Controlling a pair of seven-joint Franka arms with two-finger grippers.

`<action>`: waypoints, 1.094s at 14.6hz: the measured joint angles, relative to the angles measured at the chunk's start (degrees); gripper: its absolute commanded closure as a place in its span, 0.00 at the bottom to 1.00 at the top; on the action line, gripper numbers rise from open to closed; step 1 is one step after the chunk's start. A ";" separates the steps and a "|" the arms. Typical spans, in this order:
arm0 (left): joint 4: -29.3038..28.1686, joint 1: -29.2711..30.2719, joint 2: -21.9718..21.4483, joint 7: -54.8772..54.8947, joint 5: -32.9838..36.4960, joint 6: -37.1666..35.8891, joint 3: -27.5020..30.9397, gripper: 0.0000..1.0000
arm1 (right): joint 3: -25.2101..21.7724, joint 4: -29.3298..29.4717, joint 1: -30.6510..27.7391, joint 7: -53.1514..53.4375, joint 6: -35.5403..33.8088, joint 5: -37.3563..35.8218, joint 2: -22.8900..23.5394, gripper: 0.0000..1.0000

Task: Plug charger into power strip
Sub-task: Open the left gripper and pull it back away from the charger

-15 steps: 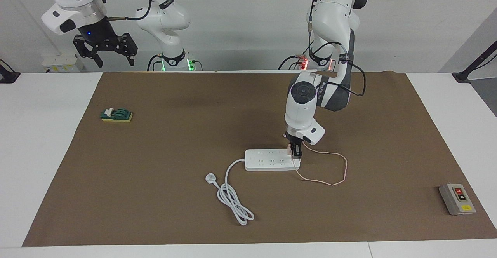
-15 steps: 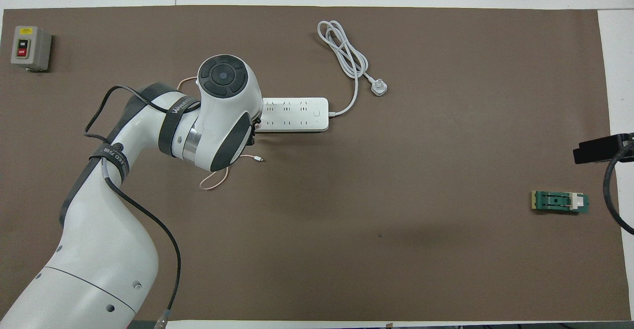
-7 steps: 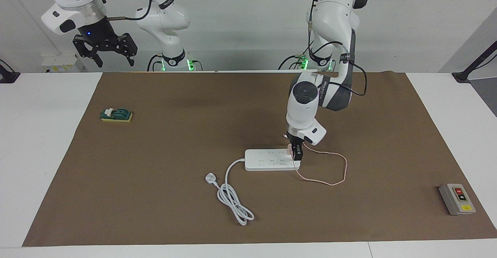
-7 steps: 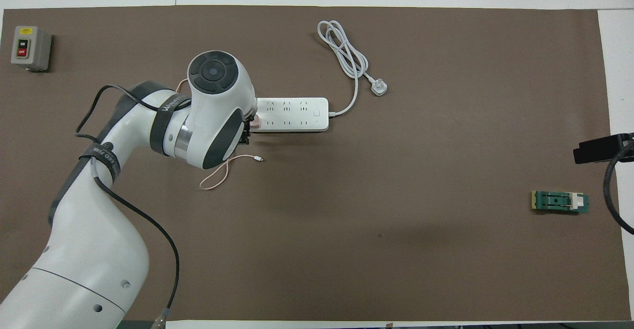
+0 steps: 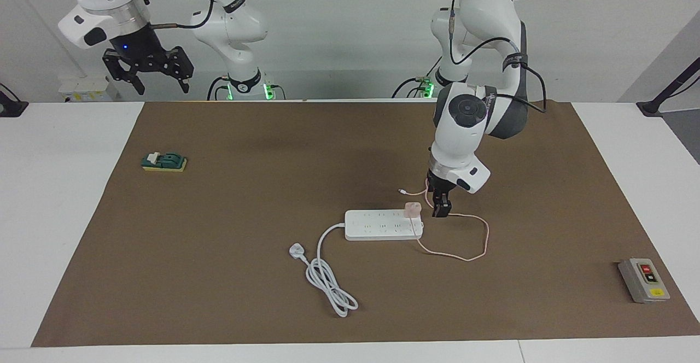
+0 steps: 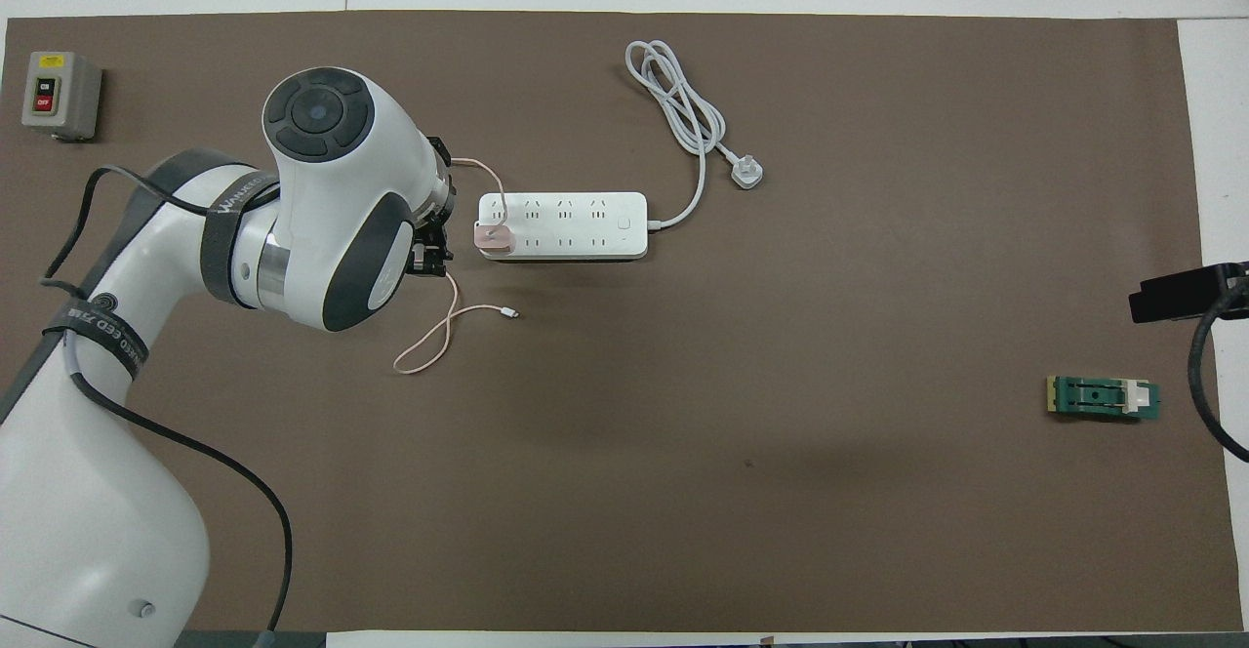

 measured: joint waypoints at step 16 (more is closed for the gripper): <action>2.75 10.79 -15.12 47.36 -0.26 -17.17 0.66 0.06 | 0.00 0.00 0.00 0.00 0.00 0.00 0.00 0.00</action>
